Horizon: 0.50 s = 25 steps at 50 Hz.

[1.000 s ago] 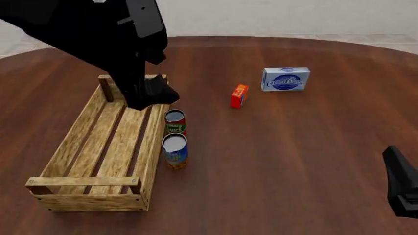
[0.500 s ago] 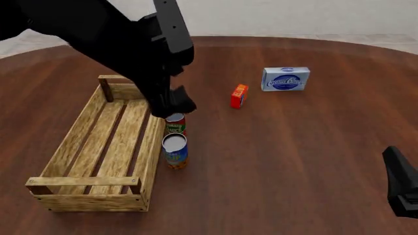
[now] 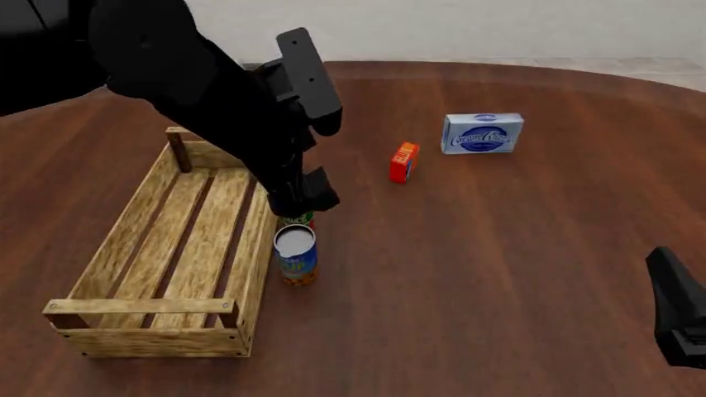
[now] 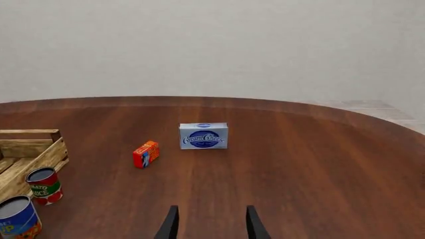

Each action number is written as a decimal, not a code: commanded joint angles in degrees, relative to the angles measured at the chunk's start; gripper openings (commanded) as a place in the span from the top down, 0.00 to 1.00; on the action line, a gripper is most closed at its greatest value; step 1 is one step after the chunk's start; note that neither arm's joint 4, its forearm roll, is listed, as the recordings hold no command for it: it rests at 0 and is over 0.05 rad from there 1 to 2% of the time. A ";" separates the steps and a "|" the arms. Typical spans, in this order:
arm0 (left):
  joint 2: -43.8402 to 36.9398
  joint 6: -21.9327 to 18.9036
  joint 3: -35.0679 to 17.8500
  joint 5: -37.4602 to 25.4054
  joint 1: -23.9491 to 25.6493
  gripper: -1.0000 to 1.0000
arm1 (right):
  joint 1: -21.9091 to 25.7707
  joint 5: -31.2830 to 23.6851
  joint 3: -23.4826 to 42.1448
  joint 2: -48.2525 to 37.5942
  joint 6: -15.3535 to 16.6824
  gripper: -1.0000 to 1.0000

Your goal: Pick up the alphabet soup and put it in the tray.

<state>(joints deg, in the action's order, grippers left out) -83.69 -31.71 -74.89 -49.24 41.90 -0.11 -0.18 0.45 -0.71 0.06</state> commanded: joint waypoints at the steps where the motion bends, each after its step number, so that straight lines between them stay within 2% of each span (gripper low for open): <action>1: -0.45 0.50 1.22 1.39 -0.84 0.00 | 0.10 -0.02 -0.02 0.12 -0.05 0.00; 25: -2.80 0.49 0.48 3.81 -2.58 0.00 | 0.10 -0.02 -0.02 0.11 -0.03 0.00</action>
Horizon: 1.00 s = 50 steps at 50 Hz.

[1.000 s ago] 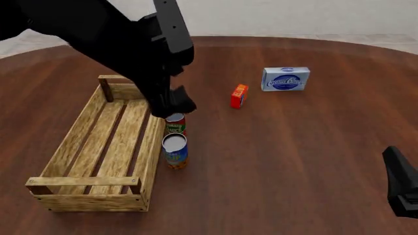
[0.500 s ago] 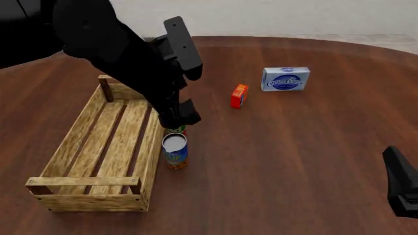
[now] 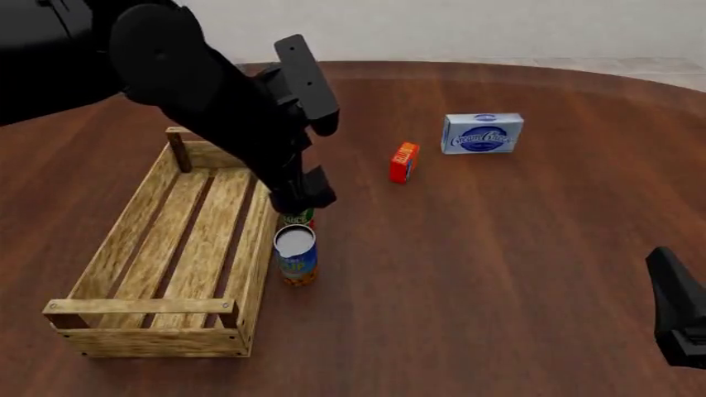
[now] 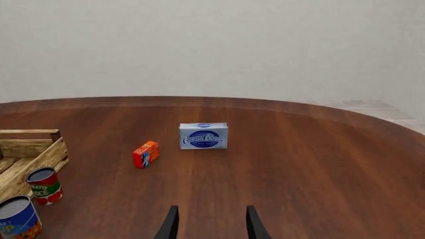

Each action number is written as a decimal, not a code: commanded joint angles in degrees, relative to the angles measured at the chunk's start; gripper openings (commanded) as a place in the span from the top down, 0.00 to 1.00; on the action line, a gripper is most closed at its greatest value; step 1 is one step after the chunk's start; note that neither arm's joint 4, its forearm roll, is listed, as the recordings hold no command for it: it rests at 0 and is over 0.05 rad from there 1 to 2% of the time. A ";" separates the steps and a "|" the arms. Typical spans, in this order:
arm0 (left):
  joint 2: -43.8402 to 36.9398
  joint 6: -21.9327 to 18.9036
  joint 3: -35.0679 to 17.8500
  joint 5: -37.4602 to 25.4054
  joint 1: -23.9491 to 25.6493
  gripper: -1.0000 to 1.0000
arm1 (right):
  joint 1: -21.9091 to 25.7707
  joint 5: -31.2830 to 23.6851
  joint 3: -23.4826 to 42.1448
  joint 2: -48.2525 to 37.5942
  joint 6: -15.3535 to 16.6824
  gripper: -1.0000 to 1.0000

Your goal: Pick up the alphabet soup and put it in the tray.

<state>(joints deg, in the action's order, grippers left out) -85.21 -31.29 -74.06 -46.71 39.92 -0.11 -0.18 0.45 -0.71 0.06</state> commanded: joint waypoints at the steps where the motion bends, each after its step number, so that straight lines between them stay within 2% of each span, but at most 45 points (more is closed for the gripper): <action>1: -1.37 0.06 -0.30 1.36 -0.62 0.00 | 0.10 -0.02 -0.02 0.13 -0.04 0.00; 50: -7.48 3.15 1.22 6.98 -0.99 0.00 | 0.09 -0.02 -0.02 0.13 -0.06 0.00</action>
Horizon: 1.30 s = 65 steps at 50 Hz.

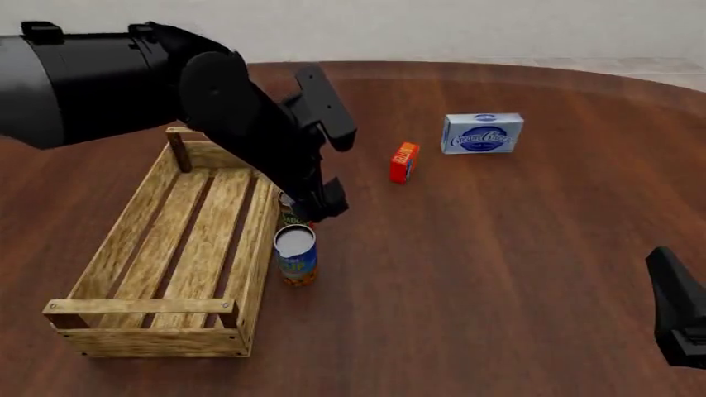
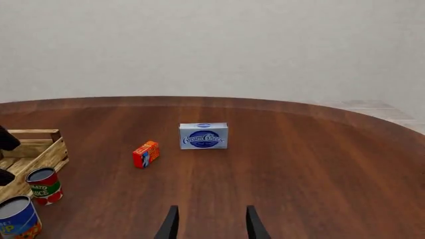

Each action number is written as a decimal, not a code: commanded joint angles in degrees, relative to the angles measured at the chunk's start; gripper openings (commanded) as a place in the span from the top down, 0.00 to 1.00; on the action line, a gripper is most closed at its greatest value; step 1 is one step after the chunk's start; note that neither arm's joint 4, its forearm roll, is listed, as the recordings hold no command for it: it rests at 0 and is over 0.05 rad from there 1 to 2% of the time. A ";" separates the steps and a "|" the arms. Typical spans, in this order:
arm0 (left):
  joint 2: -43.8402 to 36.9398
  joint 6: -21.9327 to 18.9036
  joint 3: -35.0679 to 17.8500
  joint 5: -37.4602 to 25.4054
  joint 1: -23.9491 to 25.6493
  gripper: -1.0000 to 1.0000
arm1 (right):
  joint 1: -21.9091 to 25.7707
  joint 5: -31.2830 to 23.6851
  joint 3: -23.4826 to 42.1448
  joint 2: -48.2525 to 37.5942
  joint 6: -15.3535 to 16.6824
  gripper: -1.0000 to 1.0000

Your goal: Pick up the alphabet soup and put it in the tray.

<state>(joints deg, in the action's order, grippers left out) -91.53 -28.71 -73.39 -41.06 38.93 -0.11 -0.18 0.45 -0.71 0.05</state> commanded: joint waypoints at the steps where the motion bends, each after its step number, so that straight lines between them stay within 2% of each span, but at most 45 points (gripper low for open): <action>1: -1.32 0.67 0.50 1.23 -0.09 0.00 | 0.09 -0.02 -0.02 0.13 -0.03 0.00; 39: -3.98 3.17 3.20 4.79 -0.21 0.00 | 0.10 -0.02 -0.02 0.12 -0.05 0.00; 56: -5.68 1.97 2.11 5.58 -3.71 0.00 | 0.09 -0.02 -0.02 0.12 -0.04 0.00; 65: -5.70 3.02 3.43 6.36 -2.92 0.00 | 0.10 -0.02 -0.02 0.13 -0.05 0.00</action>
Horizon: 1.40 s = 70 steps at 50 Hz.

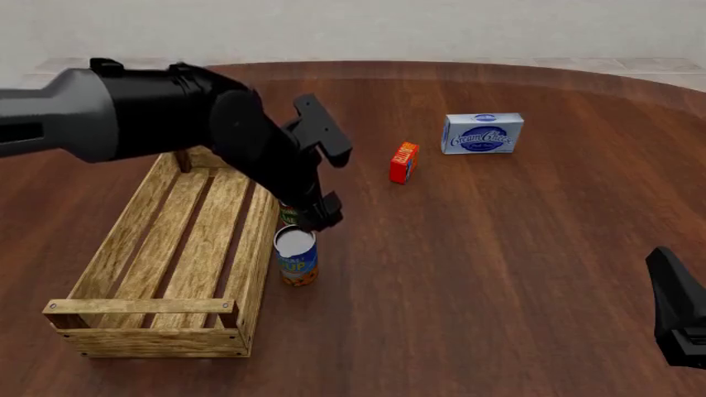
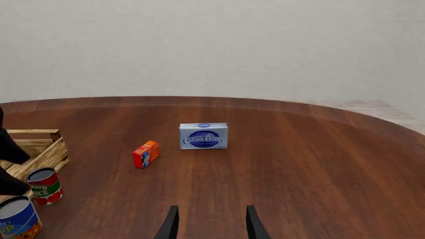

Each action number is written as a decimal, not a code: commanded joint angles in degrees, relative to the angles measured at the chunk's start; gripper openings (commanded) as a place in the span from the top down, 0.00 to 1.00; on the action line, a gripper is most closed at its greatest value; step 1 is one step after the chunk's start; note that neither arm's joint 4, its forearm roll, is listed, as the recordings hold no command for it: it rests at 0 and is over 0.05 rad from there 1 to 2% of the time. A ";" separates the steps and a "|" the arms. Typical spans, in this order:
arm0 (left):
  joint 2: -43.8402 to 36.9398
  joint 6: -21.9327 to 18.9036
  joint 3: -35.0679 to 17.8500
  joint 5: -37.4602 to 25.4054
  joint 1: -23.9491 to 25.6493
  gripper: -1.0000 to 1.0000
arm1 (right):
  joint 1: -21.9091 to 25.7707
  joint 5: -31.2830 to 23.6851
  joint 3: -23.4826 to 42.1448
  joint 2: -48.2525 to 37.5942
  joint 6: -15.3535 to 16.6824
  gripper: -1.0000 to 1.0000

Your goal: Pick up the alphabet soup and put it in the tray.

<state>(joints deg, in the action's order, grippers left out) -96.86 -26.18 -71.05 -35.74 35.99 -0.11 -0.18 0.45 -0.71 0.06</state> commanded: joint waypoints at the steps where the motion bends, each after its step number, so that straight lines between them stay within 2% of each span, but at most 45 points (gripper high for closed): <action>1: -0.40 0.85 0.96 0.96 0.20 0.00 | 0.10 -0.02 -0.02 0.13 -0.05 0.00; 46: -5.59 2.94 2.08 4.14 -0.46 0.00 | 0.10 -0.02 -0.02 0.13 -0.04 0.00; 50: -5.86 4.18 2.66 4.29 -0.04 0.00 | 0.10 -0.02 -0.02 0.12 -0.04 0.00; 70: -8.00 3.81 2.71 4.78 -1.40 0.00 | 0.08 -0.02 -0.02 0.13 -0.07 0.00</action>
<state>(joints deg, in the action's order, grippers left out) -103.74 -22.33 -68.56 -31.33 35.07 -0.11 -0.18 0.45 -0.71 0.05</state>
